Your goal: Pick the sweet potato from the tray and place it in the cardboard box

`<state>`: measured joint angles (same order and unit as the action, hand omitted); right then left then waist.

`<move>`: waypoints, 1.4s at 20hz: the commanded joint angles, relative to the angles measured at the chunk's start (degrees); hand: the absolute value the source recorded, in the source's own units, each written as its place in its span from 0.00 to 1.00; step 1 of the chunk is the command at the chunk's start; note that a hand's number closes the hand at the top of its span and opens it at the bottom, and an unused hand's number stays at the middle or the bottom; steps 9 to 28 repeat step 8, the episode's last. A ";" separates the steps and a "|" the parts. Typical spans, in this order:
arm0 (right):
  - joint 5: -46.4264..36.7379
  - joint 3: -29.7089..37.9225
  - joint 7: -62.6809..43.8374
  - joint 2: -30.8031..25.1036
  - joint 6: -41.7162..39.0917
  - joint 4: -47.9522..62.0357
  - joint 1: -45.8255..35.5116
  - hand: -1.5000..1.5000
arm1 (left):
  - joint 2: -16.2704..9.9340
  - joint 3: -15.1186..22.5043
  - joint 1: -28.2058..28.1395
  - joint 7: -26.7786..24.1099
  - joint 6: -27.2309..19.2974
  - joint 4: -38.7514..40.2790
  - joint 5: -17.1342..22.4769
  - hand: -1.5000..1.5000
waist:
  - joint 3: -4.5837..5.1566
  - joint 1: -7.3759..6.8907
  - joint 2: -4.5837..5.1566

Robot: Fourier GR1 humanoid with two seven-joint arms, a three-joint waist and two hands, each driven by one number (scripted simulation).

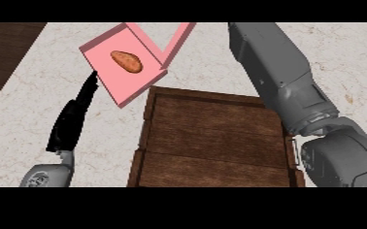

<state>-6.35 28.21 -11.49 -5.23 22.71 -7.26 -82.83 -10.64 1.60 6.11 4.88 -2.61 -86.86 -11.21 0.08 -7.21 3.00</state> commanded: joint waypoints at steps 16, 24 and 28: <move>0.58 0.71 6.94 -9.13 -13.00 -0.82 10.34 0.00 | 0.53 -0.52 -1.30 -0.07 -1.47 -0.69 -0.70 0.50 | -0.20 1.78 -0.34; 0.58 0.71 6.94 -9.13 -13.00 -0.82 10.34 0.00 | 0.53 -0.52 -1.30 -0.07 -1.47 -0.69 -0.70 0.50 | -0.20 1.78 -0.34; 0.58 0.71 6.94 -9.13 -13.00 -0.82 10.34 0.00 | 0.53 -0.52 -1.30 -0.07 -1.47 -0.69 -0.70 0.50 | -0.20 1.78 -0.34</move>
